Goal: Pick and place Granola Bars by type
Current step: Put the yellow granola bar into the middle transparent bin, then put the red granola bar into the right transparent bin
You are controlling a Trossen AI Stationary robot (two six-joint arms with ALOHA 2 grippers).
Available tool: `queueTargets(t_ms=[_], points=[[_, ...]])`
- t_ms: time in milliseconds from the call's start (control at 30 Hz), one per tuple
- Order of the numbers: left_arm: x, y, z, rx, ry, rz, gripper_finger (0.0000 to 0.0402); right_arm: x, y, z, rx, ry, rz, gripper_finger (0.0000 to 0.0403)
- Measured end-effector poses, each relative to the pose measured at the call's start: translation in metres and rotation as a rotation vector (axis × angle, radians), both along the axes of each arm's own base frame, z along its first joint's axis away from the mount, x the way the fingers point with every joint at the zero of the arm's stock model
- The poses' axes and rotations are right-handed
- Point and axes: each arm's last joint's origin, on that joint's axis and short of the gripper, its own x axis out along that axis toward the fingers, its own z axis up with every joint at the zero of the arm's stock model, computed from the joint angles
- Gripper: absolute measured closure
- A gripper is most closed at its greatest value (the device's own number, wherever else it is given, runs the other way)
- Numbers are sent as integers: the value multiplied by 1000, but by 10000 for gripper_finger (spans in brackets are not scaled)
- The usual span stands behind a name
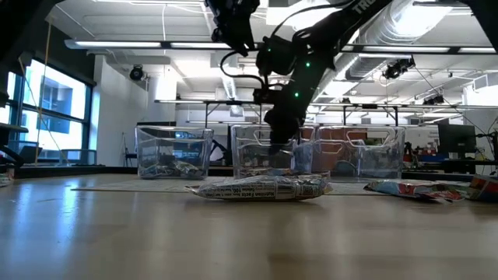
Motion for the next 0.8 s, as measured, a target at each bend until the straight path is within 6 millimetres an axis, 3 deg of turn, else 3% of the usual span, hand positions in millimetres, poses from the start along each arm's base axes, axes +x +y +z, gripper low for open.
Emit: queueTargets(t_ms=[300,433,667,800], points=[[0,0,0,11,4,10,199,-2,-1,7,-36,-4,19,274],[0,0,0,8,4,12,199,-5,9,19,-125,46,46,266],[0,0,0,4,-4,16,199,-22,77,61,-283,172,235,265],[1,1,1,5,-8,16,199,-30,117,75,-166,121,461,265]])
